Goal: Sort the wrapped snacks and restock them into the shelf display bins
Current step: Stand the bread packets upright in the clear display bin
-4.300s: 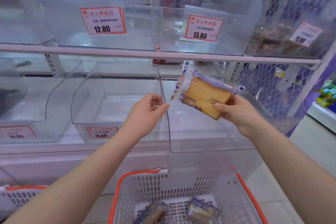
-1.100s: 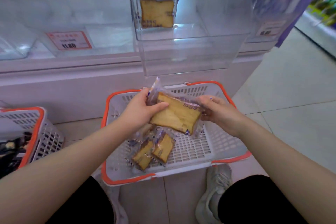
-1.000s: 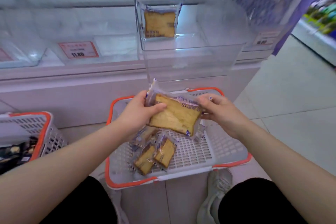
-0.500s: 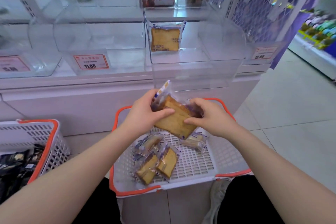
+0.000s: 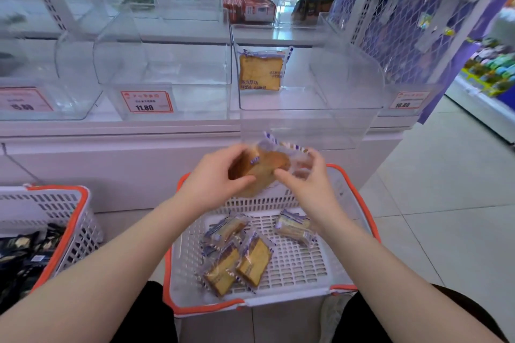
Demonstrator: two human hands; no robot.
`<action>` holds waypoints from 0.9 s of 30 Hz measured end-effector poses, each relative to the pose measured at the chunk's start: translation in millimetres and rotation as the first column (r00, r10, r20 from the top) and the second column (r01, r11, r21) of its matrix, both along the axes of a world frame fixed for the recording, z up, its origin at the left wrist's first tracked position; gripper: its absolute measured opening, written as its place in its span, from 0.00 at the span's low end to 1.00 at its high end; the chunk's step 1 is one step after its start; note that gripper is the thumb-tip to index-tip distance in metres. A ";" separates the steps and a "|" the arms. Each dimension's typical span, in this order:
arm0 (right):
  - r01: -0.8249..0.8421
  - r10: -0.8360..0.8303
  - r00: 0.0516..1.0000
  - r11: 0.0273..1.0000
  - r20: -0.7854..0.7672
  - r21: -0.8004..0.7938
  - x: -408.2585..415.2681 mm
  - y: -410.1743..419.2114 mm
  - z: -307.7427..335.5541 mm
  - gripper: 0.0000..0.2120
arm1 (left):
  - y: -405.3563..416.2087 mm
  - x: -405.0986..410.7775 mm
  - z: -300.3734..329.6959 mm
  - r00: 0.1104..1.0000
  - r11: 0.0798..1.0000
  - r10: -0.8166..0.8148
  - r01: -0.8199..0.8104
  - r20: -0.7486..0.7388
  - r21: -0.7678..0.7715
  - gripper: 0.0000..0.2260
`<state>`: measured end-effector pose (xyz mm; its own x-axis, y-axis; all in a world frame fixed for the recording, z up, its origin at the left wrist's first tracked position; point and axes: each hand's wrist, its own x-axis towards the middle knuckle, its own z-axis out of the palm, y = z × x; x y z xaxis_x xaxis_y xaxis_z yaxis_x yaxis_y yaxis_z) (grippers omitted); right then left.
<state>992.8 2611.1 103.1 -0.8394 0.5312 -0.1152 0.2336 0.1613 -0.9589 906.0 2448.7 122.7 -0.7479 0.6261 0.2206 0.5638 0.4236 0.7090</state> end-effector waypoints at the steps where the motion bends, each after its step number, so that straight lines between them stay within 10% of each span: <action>1: 0.026 -0.020 0.999 0.984 -0.034 0.177 -0.2 3.3 4.8 0.38 | -3.8 -4.0 0.7 0.990 0.993 -0.034 0.018 -0.139 -0.115 0.18; 4: -0.064 0.156 0.982 0.798 -0.103 0.599 2.4 4.2 14.9 0.29 | -8.1 -8.7 3.7 0.972 0.975 -0.080 0.030 -0.222 -0.220 0.19; 8: -0.243 0.414 0.903 0.715 -0.117 0.656 2.6 -6.6 15.1 0.11 | -12.1 -11.7 3.8 0.942 0.959 -0.205 0.138 -0.267 -0.248 0.22; 12: -0.224 0.332 0.904 0.904 -0.269 0.364 -3.1 -0.4 19.5 0.13 | -13.3 -10.5 12.9 0.897 0.998 -0.045 0.017 -0.439 -0.068 0.24; 15: -0.184 0.149 0.891 0.982 -0.429 -0.041 -8.8 9.6 24.4 0.10 | -10.9 -9.1 24.3 0.946 0.939 0.277 -0.229 -0.166 0.258 0.26; 19: -0.250 0.025 0.890 0.862 -0.456 -0.441 -12.7 5.4 24.9 0.06 | -13.6 -10.5 31.1 0.867 0.789 0.133 -0.386 0.481 0.478 0.08; 27: -0.190 -0.128 0.900 0.745 -0.416 -0.639 -16.6 -4.5 32.6 0.02 | -20.1 -17.0 29.0 0.834 0.731 0.039 -0.399 0.550 0.554 0.09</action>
<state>976.1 2606.7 135.7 -0.9017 0.4275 -0.0647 -0.1960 -0.5375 -0.8201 889.1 2428.7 151.7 -0.9578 0.2779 0.0735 0.0320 -0.1511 0.9880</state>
